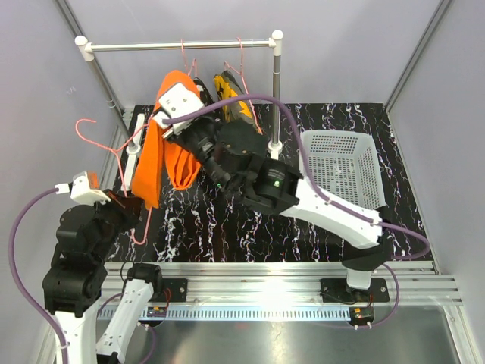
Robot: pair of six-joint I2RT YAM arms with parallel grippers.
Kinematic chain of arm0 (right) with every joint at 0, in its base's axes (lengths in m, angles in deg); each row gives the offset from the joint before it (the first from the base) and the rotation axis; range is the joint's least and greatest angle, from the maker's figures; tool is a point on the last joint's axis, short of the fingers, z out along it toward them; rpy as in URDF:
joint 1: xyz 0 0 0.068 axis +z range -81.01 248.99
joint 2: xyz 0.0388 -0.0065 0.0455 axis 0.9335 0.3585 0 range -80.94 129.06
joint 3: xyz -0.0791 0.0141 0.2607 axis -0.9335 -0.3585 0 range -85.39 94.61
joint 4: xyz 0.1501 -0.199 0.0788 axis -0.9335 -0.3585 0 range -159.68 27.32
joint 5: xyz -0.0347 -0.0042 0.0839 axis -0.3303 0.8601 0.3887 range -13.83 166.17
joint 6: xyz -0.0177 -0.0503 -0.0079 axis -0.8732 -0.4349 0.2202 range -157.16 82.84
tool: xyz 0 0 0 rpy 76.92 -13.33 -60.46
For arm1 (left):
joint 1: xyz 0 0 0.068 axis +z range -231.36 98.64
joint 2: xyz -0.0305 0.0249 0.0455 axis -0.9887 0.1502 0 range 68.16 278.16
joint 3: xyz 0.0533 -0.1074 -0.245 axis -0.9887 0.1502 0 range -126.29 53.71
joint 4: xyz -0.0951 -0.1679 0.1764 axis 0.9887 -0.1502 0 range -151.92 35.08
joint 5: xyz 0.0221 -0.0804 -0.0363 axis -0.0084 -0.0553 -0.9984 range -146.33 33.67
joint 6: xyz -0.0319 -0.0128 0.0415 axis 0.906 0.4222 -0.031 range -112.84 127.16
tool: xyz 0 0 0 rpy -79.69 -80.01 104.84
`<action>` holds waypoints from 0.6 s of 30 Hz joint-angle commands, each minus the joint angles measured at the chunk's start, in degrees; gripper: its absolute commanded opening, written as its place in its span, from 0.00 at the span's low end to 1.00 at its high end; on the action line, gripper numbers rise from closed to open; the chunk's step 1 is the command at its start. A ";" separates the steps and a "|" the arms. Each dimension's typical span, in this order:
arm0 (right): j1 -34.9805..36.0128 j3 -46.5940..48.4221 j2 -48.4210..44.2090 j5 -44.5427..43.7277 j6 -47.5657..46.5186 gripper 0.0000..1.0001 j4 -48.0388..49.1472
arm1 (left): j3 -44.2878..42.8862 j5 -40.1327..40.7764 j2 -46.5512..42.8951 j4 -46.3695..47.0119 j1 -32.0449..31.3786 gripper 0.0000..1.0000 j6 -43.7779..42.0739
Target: Remove the trousers from the hanger
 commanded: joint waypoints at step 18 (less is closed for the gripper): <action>-17.30 -24.26 -31.40 -25.32 -16.91 0.00 11.05 | 11.50 3.74 -6.51 13.96 0.02 0.00 -7.73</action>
